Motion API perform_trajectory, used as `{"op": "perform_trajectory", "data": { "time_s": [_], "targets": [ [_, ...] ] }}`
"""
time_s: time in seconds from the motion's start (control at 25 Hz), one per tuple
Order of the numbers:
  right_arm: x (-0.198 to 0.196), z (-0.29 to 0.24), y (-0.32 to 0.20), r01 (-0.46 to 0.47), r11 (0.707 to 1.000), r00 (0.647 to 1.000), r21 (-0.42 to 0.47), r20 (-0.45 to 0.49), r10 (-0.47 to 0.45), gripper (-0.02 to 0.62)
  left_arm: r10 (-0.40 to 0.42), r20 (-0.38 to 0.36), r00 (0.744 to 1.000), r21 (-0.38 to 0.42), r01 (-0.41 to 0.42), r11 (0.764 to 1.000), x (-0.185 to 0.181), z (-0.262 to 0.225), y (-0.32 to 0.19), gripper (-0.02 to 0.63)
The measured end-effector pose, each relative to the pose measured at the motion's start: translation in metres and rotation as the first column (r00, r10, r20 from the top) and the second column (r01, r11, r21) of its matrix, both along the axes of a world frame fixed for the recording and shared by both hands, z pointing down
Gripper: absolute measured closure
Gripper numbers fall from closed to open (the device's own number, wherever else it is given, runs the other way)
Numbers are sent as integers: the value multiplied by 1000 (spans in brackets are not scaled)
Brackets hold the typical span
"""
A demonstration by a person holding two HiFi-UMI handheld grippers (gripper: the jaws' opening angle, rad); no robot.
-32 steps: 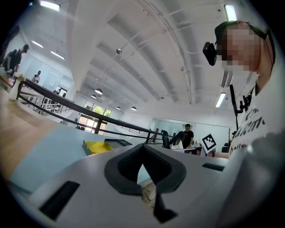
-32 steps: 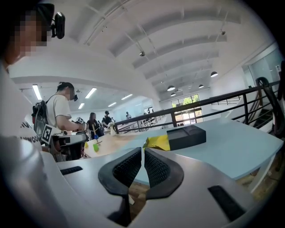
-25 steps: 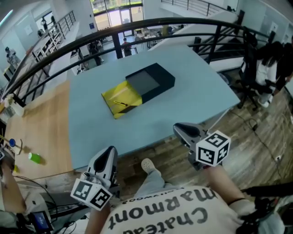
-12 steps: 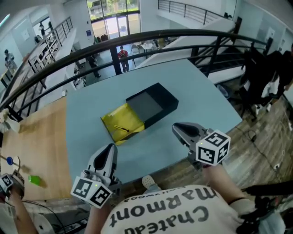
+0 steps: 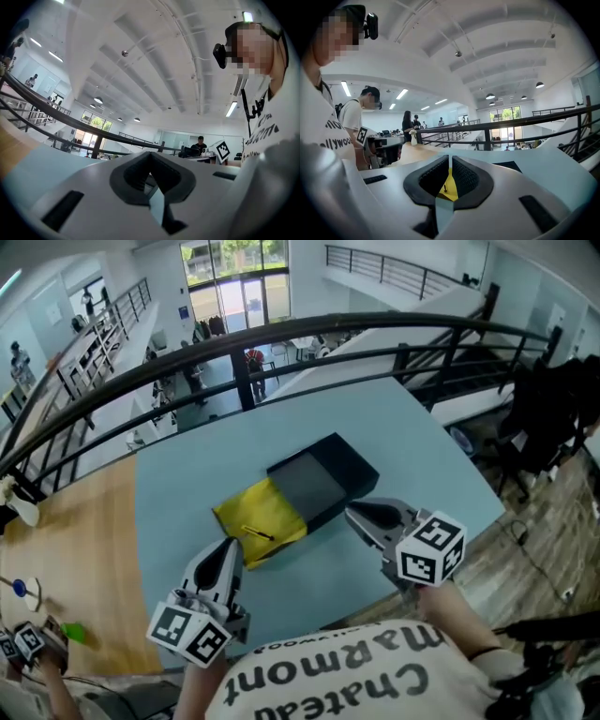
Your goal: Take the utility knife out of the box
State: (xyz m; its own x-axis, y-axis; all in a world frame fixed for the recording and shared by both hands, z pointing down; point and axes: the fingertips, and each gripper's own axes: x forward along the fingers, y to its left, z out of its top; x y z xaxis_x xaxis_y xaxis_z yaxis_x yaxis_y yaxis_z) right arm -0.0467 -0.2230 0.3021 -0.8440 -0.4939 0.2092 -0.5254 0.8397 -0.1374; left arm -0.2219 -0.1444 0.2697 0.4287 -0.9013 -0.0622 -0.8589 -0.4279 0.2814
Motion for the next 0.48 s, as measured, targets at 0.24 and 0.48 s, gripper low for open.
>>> {"op": "perform_trajectory", "data": {
  "time_s": [0.24,0.48],
  "targets": [
    [-23,9,-18,33,999,999,-37,-27,-34,549,-6,3,1000,-17,6,1000,-16,1,-22,604],
    [-56,13,-28,70,994,997,-83,-28,-72,549,-32,-7,999,-55,32,998,-43,6,-32,604]
  ]
}}
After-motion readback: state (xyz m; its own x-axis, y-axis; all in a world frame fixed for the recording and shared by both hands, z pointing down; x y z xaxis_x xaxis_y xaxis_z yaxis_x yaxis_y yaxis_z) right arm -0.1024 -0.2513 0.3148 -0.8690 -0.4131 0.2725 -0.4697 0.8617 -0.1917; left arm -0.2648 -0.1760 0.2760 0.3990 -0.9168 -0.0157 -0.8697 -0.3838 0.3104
